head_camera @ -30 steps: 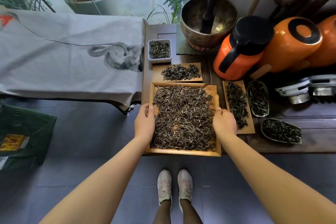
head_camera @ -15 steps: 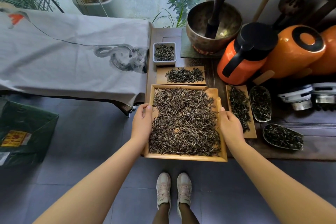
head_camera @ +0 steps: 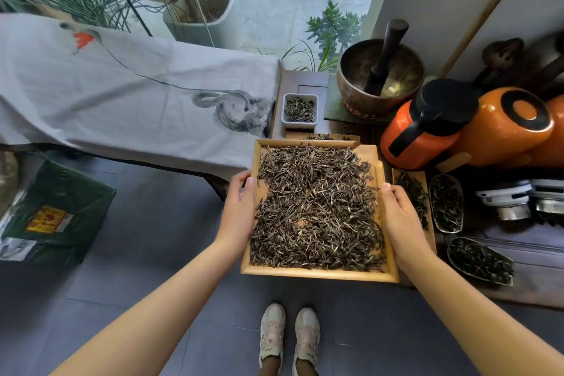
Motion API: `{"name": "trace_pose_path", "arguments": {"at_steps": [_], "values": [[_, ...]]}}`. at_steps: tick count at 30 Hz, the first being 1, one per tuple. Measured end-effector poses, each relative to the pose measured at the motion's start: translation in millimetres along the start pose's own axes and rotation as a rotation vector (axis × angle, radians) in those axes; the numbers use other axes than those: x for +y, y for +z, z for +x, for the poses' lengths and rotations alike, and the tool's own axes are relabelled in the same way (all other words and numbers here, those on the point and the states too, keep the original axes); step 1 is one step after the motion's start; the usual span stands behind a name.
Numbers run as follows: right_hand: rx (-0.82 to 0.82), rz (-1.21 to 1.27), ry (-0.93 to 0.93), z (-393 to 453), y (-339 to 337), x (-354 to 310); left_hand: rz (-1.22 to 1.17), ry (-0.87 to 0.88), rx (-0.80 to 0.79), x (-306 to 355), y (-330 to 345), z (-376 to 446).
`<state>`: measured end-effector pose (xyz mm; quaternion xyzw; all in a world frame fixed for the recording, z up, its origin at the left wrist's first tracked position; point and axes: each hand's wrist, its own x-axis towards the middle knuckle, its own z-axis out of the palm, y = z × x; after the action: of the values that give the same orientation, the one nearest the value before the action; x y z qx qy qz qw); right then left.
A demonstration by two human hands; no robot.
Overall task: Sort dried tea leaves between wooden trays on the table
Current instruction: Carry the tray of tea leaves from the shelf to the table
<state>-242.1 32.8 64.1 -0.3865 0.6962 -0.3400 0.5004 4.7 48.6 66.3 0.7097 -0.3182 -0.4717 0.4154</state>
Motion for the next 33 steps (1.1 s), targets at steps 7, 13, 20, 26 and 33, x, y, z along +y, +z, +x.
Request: {"name": "trace_pose_path", "arguments": {"at_steps": [7, 13, 20, 26, 33], "values": [[-0.088, -0.058, -0.079, -21.2, 28.8, -69.2, -0.084, 0.025, 0.129, 43.5, -56.3, -26.6], [-0.244, -0.089, -0.116, -44.8, 88.0, -139.8, -0.107, 0.047, 0.288, 83.3, -133.3, -47.2], [-0.393, -0.126, -0.296, -105.9, 182.2, -226.5, -0.076, 0.083, 0.515, 112.3, -249.9, -74.1], [-0.641, -0.168, -0.312, -177.1, 275.8, -275.8, -0.081, 0.084, 0.686, 121.5, -362.9, -113.6], [-0.750, -0.202, -0.404, -270.5, 391.1, -325.2, -0.154, 0.079, 0.883, 126.8, -507.8, -161.6]]}}
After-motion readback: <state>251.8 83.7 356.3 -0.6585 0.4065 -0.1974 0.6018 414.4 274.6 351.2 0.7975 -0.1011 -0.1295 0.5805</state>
